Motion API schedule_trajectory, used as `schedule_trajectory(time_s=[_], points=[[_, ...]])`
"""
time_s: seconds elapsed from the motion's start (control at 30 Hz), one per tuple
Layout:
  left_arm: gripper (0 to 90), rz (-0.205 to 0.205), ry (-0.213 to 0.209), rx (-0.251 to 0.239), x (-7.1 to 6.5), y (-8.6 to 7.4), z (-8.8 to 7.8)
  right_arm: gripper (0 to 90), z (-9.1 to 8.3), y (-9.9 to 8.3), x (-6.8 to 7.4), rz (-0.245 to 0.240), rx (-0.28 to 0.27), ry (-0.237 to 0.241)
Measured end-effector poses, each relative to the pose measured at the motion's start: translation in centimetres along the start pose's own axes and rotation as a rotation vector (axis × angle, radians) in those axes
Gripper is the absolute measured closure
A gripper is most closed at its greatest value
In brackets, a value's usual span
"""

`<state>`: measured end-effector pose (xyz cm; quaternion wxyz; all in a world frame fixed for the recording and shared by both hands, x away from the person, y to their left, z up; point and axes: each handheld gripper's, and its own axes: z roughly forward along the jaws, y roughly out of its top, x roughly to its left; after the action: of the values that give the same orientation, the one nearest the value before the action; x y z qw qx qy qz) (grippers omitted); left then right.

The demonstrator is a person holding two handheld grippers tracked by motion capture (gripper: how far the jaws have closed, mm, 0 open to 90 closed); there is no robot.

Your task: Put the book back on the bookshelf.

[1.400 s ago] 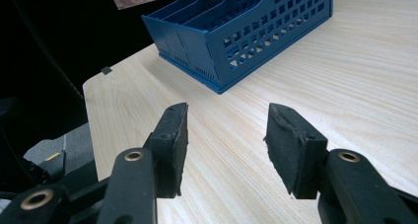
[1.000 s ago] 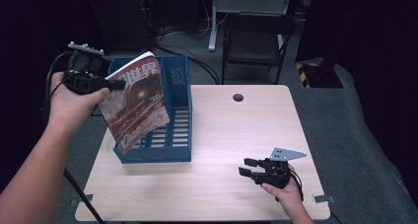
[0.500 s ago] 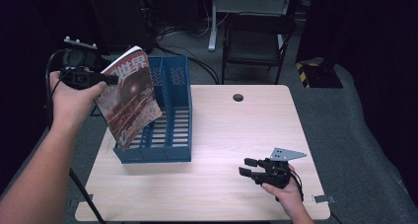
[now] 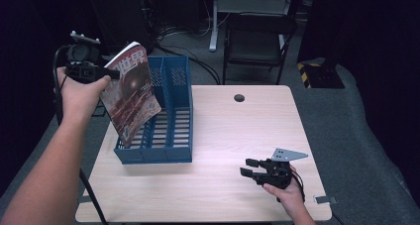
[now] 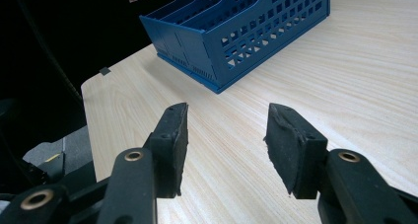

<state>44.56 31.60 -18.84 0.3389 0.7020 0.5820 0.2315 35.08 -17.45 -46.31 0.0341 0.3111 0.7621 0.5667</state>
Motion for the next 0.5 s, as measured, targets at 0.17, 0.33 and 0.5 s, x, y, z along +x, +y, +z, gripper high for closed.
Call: schedule_trajectory(time_s=[0.17, 0.33, 0.5], points=[[84.0, -0.007, 0.008, -0.007, -0.3, 0.3, 0.6, 50.4, 0.0, 0.0, 0.0, -0.001, -0.001, 0.002], [84.0, -0.018, 0.018, -0.007, -0.6, 0.5, 1.4, 50.4, -0.1, 0.0, -0.1, 0.0, -0.004, 0.0], [84.0, -0.029, 0.023, -0.02, -0.8, 0.5, 2.1, 50.4, -0.1, 0.0, -0.1, -0.002, -0.005, 0.002]])
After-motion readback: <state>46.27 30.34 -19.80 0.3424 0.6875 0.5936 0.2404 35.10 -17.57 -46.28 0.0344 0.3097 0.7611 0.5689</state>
